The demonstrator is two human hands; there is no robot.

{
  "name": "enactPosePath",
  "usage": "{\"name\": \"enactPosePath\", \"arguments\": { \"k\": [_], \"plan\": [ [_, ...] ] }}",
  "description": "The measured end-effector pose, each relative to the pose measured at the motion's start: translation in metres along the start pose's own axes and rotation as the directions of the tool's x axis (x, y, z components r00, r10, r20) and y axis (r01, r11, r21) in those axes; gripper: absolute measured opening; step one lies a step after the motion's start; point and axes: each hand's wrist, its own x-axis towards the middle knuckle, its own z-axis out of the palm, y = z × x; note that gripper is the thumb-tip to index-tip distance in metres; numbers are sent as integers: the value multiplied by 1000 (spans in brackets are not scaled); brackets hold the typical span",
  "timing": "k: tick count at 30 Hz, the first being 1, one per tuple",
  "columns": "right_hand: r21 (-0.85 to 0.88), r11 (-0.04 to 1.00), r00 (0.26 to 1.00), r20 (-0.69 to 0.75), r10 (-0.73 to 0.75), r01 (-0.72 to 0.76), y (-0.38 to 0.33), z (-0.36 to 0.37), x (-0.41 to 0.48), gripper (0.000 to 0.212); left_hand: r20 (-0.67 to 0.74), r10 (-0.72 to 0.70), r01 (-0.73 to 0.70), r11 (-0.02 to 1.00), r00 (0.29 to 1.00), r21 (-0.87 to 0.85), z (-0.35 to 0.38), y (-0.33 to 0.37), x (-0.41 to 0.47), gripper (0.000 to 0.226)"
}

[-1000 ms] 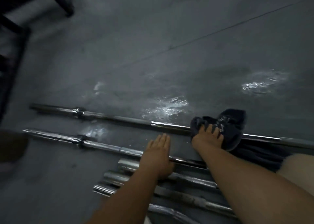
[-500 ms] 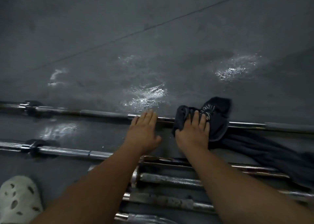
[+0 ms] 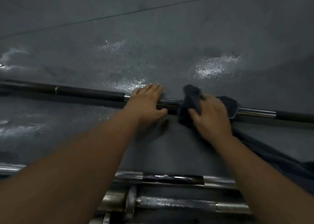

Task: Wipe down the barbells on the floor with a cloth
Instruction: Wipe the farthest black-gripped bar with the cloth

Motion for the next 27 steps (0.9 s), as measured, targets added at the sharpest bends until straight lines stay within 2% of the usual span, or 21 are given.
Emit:
{"name": "enactPosePath", "arguments": {
  "k": [1, 3, 4, 5, 6, 8, 10, 11, 12, 14, 15, 16, 17, 18, 20, 21, 22, 23, 24, 26, 27],
  "plan": [
    [28, 995, 994, -51, 99, -98, 13, -3, 9, 48, -24, -5, 5, 1000, 1000, -7, -7, -5, 7, 84],
    [43, 936, 922, -161, 351, -349, 15, -3, 24, 47, -125, -32, 36, 999, 992, 30, -11, -15, 6, 81],
    [22, 914, 899, -174, 402, -404, -3, 1, 33, 47, -139, -41, 52, 996, 989, 77, -7, -19, 0, 84],
    [3, 925, 912, -167, 375, -380, -30, 6, 42, 44, -126, -47, 63, 990, 991, 124, -1, -20, -5, 89],
    [-2, 956, 946, -149, 289, -292, -62, 11, 48, 41, -104, -55, 71, 986, 993, 152, 4, -22, -6, 95],
    [18, 1000, 996, -92, 18, -16, -109, 16, 52, 35, -77, -93, 102, 987, 993, 120, 2, -24, 3, 98],
    [41, 980, 980, -8, -196, 197, -106, 8, 55, 35, -56, -110, 115, 988, 992, 103, -6, -26, 11, 98],
    [19, 969, 968, 38, -248, 247, -86, 4, 57, 35, -46, -96, 100, 989, 994, 108, -8, -26, 12, 99],
    [-21, 971, 969, 69, -235, 237, -61, -2, 58, 36, -41, -85, 89, 990, 996, 109, -10, -24, 10, 99],
    [-69, 997, 1000, 9, 29, -28, -19, -13, 51, 41, -59, -88, 94, 991, 994, 97, -9, -18, 3, 93],
    [-75, 986, 988, -33, 149, -151, -18, -13, 45, 44, -76, -98, 104, 991, 992, 87, -9, -14, -1, 89],
    [-98, 975, 980, -43, 195, -199, -29, -8, 41, 46, -88, -107, 114, 991, 990, 76, -10, -12, -5, 84],
    [-82, 981, 985, -15, 174, -175, -50, 0, 36, 46, -97, -118, 124, 990, 988, 62, -12, -10, -8, 76],
    [-42, 995, 996, 17, 93, -92, -75, 5, 27, 46, -108, -129, 135, 990, 986, 50, -14, -8, -12, 68],
    [91, 984, 979, 120, -166, 156, -101, 3, 7, 46, -111, -137, 144, 988, 984, 56, -18, -6, -24, 56],
    [135, 965, 955, 164, -245, 224, -93, -6, 1, 45, -91, -129, 135, 989, 987, 67, -19, -7, -30, 56],
    [147, 964, 946, 210, -248, 221, -72, -15, -4, 41, -69, -115, 121, 989, 991, 83, -20, -8, -35, 61],
    [116, 982, 951, 253, -177, 152, -46, -21, -10, 37, -47, -115, 119, 988, 992, 94, -20, -12, -42, 69],
    [61, 998, 963, 267, -42, 27, -20, -30, -17, 35, -21, -137, 139, 985, 990, 100, -19, -18, -50, 77],
    [-2, 955, 943, 159, 293, -296, 8, -35, -37, 43, 20, -210, 207, 972, 977, 115, -11, -34, -68, 85],
    [-16, 932, 926, 107, 361, -361, 0, -29, -46, 48, 26, -232, 227, 966, 972, 122, -4, -39, -78, 84]
  ]
}}
